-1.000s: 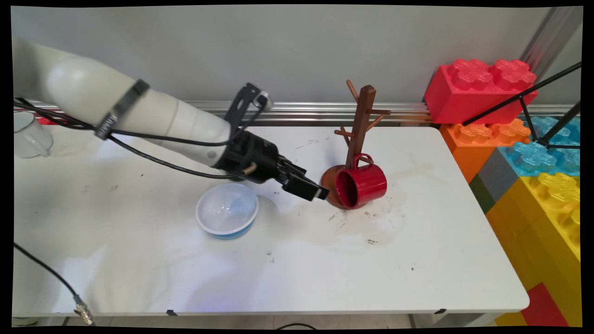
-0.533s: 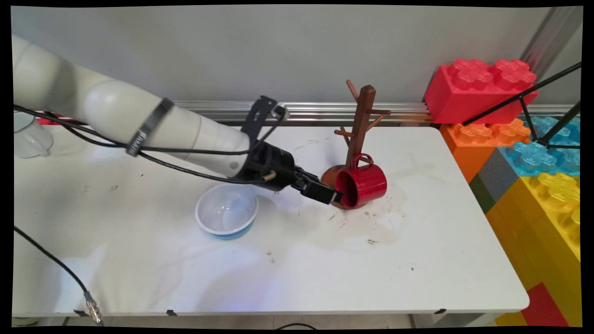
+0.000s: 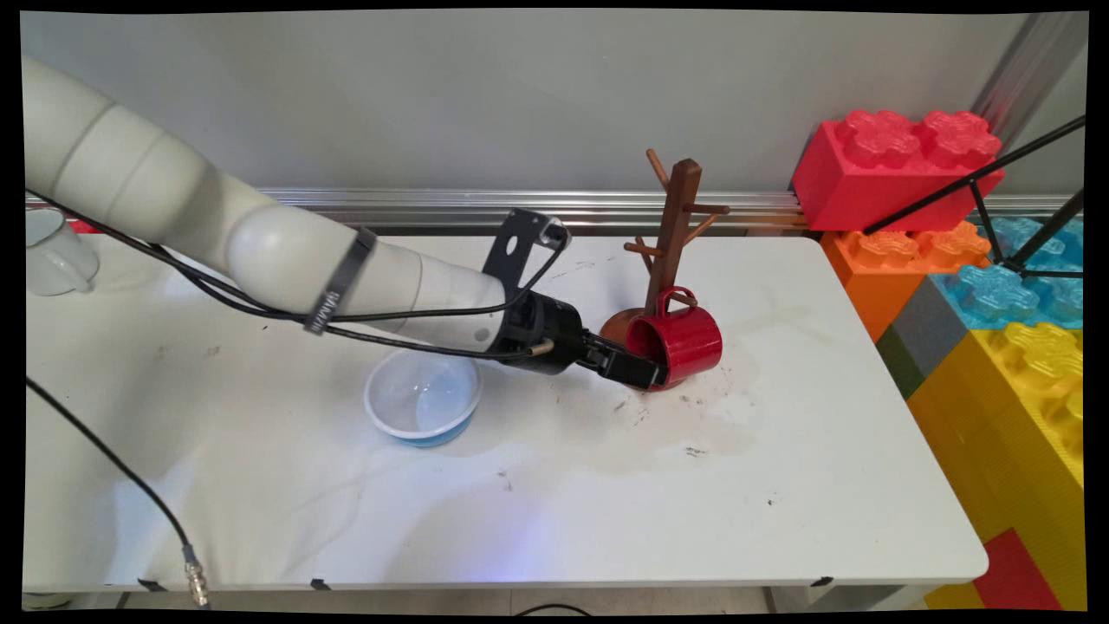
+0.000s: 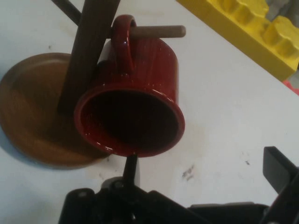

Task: Pick up the red mug from the rack

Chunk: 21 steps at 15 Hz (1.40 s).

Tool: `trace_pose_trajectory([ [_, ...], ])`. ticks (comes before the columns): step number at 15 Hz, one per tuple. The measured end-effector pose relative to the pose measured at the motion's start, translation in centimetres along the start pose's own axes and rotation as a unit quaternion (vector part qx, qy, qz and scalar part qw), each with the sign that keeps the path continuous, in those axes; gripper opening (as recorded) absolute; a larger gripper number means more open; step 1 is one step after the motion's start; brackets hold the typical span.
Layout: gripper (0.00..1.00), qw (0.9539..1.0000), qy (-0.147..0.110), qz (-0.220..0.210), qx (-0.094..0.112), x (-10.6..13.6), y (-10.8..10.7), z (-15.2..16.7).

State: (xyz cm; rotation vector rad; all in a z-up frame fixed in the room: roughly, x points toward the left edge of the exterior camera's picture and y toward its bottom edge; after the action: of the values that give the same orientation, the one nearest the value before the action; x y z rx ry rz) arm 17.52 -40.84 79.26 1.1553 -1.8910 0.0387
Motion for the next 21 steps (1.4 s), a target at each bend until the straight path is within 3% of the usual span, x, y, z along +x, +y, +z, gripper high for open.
trace_pose_trajectory([
  [21,1.00,0.9986,0.041,-0.031,-0.010,0.0,0.4,7.2],
])
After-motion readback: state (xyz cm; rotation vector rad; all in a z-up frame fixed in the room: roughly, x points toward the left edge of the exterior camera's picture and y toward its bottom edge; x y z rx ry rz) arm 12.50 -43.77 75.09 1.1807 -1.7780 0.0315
